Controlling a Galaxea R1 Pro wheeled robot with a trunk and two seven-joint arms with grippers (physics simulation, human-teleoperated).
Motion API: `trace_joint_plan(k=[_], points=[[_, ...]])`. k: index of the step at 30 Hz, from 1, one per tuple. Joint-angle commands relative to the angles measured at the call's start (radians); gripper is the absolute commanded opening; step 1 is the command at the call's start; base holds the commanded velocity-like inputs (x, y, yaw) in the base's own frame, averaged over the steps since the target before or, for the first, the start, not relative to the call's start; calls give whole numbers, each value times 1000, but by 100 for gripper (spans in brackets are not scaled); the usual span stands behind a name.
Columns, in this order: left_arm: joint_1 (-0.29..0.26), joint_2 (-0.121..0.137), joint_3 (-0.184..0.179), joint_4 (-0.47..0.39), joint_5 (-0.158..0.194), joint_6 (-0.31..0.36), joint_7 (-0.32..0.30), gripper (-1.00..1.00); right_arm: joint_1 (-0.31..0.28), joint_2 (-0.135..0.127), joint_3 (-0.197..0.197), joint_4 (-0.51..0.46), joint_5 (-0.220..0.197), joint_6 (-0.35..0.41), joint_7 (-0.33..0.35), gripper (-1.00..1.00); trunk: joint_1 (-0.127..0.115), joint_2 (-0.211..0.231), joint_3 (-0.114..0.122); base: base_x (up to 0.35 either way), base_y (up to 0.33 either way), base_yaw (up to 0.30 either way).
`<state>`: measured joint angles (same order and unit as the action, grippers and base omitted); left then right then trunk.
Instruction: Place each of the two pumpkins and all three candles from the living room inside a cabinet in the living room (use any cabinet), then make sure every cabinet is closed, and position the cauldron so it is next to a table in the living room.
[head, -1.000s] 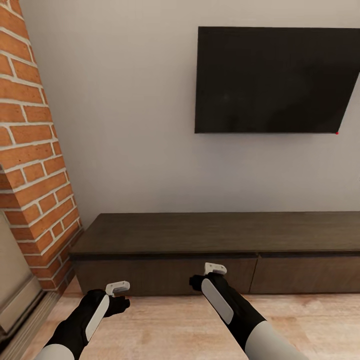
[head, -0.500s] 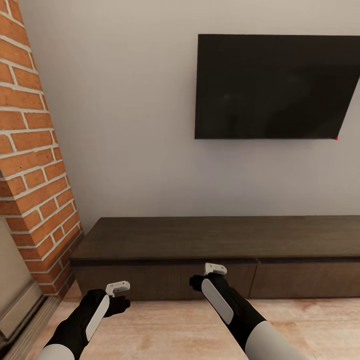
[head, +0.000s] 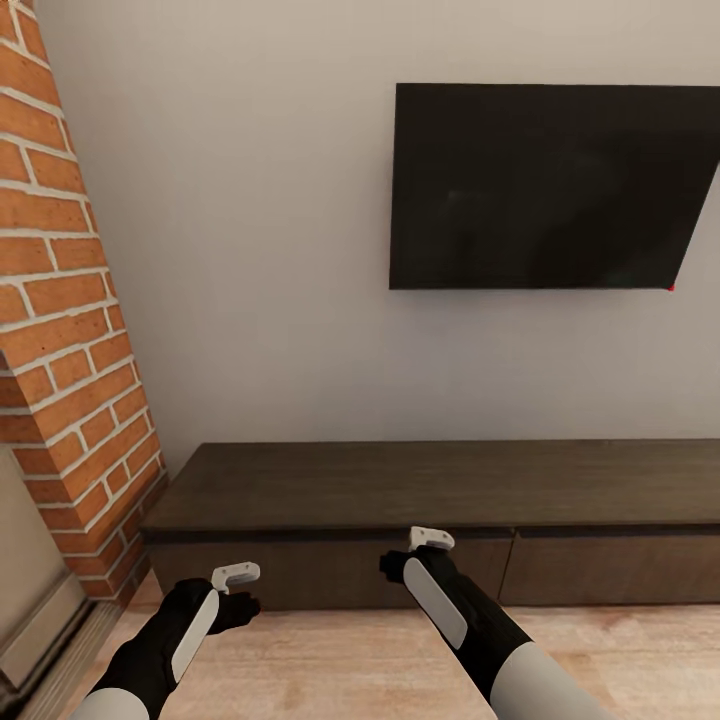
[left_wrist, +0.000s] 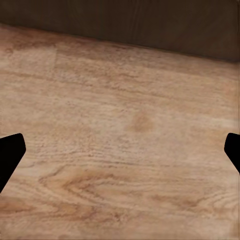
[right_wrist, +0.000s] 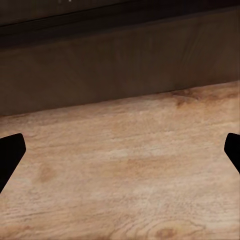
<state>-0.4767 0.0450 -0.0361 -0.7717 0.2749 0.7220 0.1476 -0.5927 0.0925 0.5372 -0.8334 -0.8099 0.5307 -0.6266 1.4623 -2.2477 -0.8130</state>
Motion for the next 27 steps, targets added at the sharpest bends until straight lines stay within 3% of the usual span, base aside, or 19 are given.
trace_joint_plan(k=[1, 27], points=[[0, 1, -4, -1, 10, 4, 9, 100, -1, 0, 3, -1, -8, 2, -9, 100, -4, 7, 2, 0, 0, 0], [0, -11, -5, -1, 3, 4, 9, 100, -1, 1, 1, 23, -9, 2, -9, 100, -104, 189, 84, 0, 0, 0]])
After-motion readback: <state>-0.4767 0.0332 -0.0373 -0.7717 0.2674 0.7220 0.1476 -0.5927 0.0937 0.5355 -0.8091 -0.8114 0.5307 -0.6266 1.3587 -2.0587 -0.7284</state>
